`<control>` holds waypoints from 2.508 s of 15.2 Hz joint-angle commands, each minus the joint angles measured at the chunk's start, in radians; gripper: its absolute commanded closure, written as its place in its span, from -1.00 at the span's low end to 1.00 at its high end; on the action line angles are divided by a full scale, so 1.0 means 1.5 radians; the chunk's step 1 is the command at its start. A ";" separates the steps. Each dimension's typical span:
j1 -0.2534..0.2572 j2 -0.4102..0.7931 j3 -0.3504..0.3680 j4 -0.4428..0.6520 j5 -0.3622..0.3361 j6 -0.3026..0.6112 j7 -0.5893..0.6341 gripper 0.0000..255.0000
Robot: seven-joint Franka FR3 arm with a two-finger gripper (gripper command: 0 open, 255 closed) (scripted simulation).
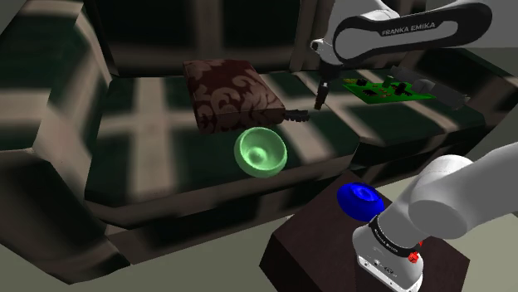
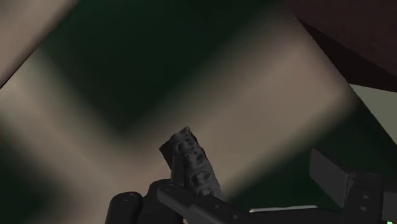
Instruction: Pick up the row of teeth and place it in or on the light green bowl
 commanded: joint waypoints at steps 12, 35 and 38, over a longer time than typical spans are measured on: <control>0.024 0.239 -0.047 0.050 0.013 0.185 -0.220 -1.00; 0.022 0.249 -0.049 0.046 0.014 0.200 -0.223 1.00; 0.023 0.233 -0.048 0.057 0.013 0.172 -0.225 1.00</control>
